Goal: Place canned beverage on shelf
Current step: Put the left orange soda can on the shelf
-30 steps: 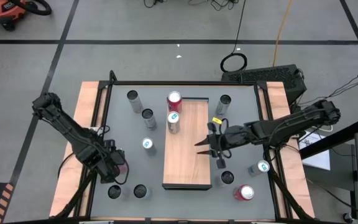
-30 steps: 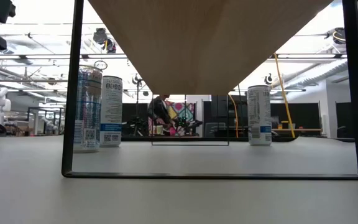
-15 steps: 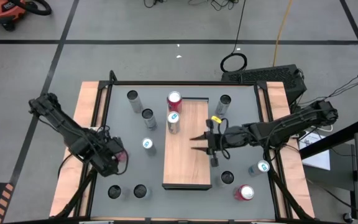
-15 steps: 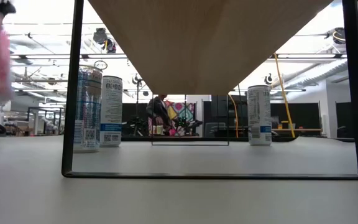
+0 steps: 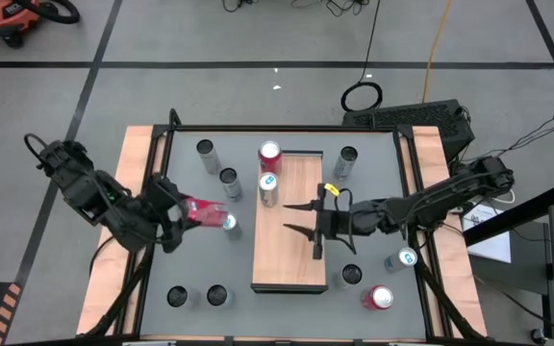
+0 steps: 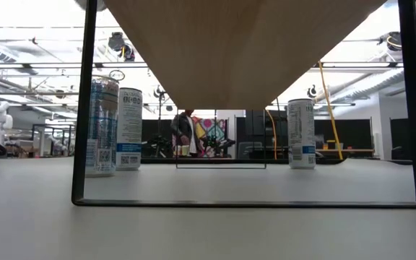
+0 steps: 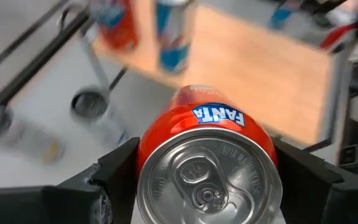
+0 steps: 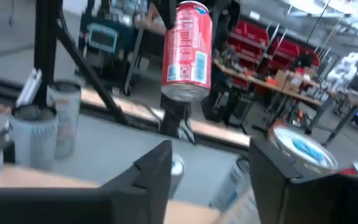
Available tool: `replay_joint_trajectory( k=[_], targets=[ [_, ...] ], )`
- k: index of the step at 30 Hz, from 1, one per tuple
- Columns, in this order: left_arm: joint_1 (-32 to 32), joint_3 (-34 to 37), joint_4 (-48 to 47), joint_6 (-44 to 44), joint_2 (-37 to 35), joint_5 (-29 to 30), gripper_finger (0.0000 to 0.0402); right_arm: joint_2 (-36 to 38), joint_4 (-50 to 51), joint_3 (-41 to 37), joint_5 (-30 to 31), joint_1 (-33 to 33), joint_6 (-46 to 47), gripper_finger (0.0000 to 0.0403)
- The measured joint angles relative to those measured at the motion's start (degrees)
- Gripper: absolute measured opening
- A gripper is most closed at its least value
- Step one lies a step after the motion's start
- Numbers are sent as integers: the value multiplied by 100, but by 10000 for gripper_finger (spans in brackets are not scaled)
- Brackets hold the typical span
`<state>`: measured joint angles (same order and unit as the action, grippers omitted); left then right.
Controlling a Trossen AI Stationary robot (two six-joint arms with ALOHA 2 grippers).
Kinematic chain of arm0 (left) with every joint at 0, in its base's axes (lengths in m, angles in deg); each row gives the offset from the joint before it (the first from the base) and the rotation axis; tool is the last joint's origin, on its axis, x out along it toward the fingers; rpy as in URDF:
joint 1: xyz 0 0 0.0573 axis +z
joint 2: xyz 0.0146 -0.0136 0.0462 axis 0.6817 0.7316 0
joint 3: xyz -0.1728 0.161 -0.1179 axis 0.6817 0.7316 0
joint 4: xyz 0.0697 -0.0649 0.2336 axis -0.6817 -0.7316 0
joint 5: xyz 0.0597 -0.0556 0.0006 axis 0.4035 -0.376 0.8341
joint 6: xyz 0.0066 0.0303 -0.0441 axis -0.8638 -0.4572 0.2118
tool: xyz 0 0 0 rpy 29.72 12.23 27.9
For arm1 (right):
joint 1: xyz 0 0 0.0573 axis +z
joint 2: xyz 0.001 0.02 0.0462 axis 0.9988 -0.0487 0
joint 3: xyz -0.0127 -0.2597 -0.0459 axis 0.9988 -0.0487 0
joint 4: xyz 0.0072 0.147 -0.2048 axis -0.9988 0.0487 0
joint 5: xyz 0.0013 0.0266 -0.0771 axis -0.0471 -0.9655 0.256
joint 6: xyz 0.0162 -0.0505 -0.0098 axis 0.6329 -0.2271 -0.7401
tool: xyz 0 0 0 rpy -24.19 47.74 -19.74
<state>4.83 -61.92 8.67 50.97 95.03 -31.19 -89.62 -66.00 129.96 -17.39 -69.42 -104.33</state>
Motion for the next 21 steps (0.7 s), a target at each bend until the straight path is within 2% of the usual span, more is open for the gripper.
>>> replay_joint_trajectory(
  k=[4,9,14,17,21],
  targets=[
    [148,0,899,-1015,50,66,279,-157,-157,167,39,102,90,201],
    [507,0,1721,-1323,229,150,279,-341,832,880,299,256,467,248],
    [733,0,1798,-1433,468,137,279,-627,2229,1803,307,345,988,278],
    [792,0,1810,-1461,648,31,287,-753,2701,2248,293,341,1309,288],
    [814,2,1882,-1602,908,-261,292,-841,2971,2563,290,338,1271,300]
  ],
)
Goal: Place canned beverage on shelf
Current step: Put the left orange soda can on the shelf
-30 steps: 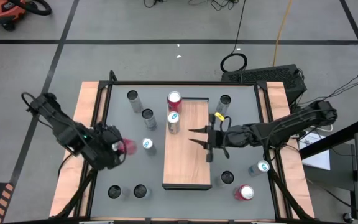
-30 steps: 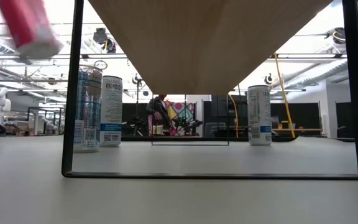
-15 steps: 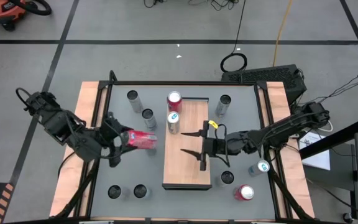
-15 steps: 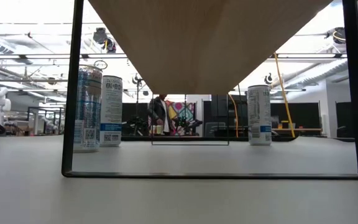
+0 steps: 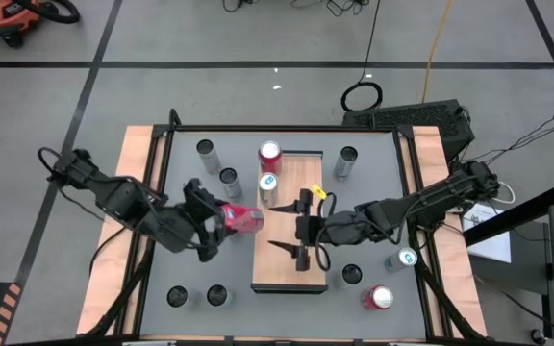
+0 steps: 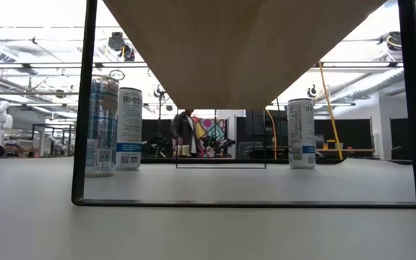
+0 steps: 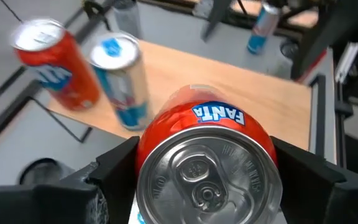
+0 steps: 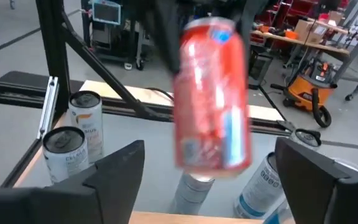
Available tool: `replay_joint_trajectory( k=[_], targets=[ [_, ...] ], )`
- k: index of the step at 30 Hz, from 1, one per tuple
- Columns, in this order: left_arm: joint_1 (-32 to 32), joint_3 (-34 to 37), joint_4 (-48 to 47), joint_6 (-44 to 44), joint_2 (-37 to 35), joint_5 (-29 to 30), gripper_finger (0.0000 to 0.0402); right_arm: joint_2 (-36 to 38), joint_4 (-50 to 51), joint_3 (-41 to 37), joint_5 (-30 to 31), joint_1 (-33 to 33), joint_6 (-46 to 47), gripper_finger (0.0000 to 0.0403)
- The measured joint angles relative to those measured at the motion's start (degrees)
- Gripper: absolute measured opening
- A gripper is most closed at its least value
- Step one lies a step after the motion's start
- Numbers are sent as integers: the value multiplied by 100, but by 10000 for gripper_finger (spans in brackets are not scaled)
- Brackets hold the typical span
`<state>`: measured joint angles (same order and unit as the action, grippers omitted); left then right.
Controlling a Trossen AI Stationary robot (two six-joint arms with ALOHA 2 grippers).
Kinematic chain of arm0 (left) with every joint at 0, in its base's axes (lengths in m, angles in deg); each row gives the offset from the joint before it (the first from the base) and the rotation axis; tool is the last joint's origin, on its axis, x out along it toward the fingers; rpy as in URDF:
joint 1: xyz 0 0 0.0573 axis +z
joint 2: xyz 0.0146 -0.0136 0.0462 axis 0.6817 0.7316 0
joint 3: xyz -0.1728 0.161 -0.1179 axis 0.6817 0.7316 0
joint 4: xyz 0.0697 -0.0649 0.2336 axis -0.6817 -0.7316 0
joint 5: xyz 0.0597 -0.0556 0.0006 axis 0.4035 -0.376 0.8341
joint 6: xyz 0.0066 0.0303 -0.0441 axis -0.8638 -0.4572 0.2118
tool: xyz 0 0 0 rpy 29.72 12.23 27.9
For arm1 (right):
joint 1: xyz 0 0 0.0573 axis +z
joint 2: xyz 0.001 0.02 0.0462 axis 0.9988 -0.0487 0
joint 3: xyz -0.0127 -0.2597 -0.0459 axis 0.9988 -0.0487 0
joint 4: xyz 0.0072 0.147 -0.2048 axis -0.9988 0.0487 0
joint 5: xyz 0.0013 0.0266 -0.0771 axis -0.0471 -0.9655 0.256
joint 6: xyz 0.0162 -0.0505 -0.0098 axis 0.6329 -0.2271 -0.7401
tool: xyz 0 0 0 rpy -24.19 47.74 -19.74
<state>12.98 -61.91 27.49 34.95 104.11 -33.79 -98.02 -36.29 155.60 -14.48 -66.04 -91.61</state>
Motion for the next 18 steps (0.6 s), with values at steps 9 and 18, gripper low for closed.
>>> replay_joint_trajectory(
  k=[9,18],
  targets=[
    [97,8,504,4,362,-158,295,-66,-29,57,-163,-24,-185,338],
    [419,8,998,37,370,-268,297,-163,73,55,-180,-225,-137,353]
  ],
)
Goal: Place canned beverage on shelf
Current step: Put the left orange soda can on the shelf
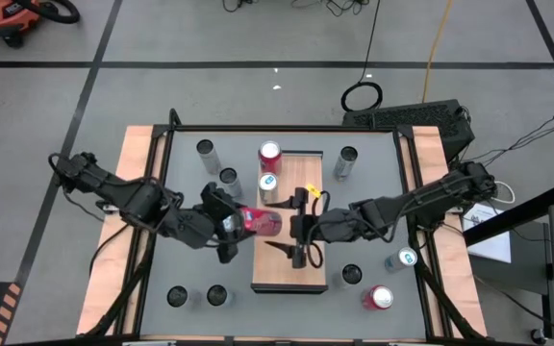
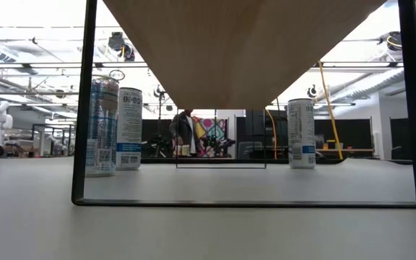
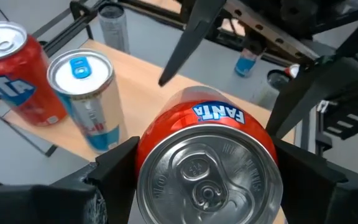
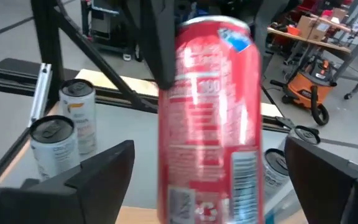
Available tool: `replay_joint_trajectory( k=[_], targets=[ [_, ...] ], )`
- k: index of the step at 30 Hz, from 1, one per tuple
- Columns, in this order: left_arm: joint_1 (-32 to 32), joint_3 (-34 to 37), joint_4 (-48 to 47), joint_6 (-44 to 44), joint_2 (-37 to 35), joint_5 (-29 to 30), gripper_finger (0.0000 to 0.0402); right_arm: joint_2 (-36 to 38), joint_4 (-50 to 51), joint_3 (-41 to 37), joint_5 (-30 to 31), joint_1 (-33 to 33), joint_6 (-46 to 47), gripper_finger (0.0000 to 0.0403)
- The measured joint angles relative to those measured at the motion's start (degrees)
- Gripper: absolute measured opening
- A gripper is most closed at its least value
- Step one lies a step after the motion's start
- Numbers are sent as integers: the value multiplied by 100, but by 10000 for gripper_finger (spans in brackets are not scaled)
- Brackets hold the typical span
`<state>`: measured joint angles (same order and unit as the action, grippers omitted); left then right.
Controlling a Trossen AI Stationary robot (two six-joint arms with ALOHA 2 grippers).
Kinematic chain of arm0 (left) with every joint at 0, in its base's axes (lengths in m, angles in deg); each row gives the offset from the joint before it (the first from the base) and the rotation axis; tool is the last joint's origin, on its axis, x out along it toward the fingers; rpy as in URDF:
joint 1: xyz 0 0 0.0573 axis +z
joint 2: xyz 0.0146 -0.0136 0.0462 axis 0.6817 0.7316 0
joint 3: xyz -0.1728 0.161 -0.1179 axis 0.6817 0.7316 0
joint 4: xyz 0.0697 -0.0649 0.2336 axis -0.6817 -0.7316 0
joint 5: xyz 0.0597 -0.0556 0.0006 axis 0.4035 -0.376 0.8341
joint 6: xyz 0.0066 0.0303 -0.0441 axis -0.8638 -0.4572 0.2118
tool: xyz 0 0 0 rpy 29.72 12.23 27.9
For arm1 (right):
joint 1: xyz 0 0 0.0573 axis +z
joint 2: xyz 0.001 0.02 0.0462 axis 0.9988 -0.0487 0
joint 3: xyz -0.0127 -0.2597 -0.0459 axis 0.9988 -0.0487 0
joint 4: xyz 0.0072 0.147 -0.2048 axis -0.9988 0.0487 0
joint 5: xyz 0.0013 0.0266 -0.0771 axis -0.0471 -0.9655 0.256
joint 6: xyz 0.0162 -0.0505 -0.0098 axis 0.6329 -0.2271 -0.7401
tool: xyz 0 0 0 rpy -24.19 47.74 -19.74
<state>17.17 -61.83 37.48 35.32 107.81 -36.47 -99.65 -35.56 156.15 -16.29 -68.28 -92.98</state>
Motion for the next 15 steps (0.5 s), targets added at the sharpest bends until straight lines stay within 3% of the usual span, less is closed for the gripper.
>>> replay_joint_trajectory(
  k=[3,7,15],
  targets=[
    [84,-2,42,6,112,-100,297,2,1,0,-9,-81,-24,353],
    [193,0,205,-31,299,-206,297,2,130,0,-602,-209,137,353],
    [290,0,682,-189,489,-499,297,-28,447,-2,-743,-206,278,347]
  ],
)
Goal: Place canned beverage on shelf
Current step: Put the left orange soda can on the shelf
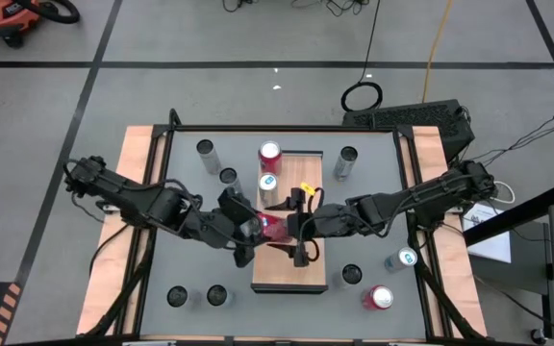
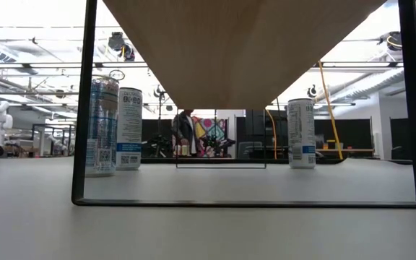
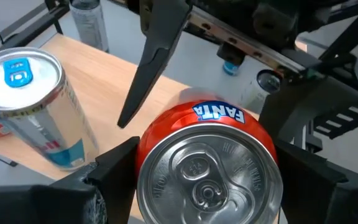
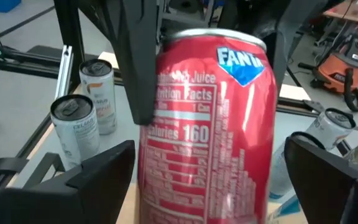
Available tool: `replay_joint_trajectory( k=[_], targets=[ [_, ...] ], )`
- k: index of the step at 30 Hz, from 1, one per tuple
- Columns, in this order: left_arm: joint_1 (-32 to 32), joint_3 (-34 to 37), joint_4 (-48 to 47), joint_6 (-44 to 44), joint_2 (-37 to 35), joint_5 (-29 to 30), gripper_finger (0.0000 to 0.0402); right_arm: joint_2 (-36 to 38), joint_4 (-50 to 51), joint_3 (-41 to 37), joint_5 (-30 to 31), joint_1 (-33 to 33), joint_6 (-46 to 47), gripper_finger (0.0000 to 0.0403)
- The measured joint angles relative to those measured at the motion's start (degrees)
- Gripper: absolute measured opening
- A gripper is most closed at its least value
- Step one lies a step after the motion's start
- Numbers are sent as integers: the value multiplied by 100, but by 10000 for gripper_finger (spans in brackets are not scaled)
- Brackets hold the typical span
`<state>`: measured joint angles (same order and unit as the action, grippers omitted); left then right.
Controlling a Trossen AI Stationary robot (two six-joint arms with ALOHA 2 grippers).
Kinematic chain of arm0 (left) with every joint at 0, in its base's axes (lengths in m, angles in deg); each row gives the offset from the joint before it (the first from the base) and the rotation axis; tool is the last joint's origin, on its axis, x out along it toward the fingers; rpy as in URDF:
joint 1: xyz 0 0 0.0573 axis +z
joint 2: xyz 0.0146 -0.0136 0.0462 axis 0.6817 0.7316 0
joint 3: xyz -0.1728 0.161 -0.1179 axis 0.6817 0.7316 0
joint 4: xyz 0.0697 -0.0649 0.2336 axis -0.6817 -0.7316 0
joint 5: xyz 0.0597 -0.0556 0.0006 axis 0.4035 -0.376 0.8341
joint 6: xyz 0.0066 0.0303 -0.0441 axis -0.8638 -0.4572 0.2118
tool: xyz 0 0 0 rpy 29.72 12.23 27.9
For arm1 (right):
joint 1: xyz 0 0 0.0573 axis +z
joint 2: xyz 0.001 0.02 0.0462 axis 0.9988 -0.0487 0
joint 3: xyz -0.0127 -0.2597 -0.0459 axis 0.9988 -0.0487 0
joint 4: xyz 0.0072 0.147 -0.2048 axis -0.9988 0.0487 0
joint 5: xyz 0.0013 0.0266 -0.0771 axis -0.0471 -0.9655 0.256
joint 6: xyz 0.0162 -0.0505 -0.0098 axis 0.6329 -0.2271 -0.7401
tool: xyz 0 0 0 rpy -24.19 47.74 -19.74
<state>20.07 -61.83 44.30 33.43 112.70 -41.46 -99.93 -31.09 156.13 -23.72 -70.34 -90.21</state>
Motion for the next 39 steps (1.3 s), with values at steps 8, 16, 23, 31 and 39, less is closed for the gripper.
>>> replay_joint_trajectory(
  k=[8,16,23,31,39],
  targets=[
    [77,-1,71,-8,55,-65,297,0,265,-2,-43,0,155,268],
    [82,0,147,-95,88,-103,300,4,312,-2,-179,0,141,227],
    [70,-8,440,-506,92,-204,345,-5,317,-7,-395,2,42,223],
    [-115,-11,1401,-1527,-72,-188,379,61,585,-20,-319,5,54,223],
    [-658,-11,1504,-2532,-492,762,379,693,952,-11,-608,114,-61,222]
  ],
)
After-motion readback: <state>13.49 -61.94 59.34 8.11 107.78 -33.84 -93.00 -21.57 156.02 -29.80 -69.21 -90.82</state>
